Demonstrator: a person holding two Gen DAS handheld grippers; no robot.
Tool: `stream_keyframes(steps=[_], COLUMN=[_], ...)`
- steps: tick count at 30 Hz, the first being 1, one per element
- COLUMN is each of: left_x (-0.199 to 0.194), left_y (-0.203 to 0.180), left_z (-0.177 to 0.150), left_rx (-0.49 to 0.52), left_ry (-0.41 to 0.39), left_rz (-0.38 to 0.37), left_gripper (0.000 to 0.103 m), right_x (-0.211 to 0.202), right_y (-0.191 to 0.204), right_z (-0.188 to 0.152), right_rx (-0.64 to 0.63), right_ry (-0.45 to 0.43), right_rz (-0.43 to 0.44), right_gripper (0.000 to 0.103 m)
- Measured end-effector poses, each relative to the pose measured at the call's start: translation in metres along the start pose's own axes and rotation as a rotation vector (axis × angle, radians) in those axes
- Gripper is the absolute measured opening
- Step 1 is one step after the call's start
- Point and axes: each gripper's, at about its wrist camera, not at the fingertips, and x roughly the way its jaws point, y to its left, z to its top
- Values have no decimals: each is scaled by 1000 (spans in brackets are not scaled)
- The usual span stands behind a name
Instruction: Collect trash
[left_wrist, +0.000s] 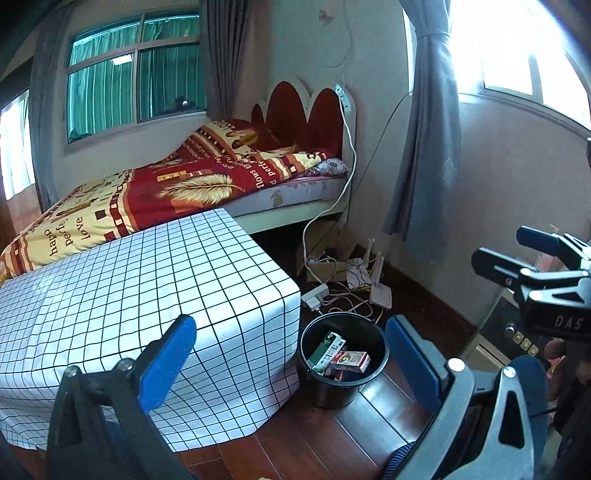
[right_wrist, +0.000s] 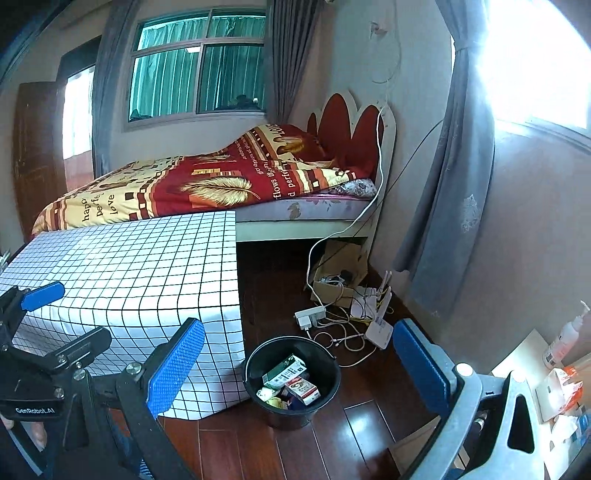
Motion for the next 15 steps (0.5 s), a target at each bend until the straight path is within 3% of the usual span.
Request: stream_keyframes(steps=[15], left_x=[-1], left_y=[3], left_z=[1], left_rx=[-2], left_ry=[-14], left_rz=[10], left_gripper=[103], right_x=[5], right_y=[-1], right_z=[-6], right_rx=[-2], right_ry=[19], right_rz=[0], right_gripper=[103])
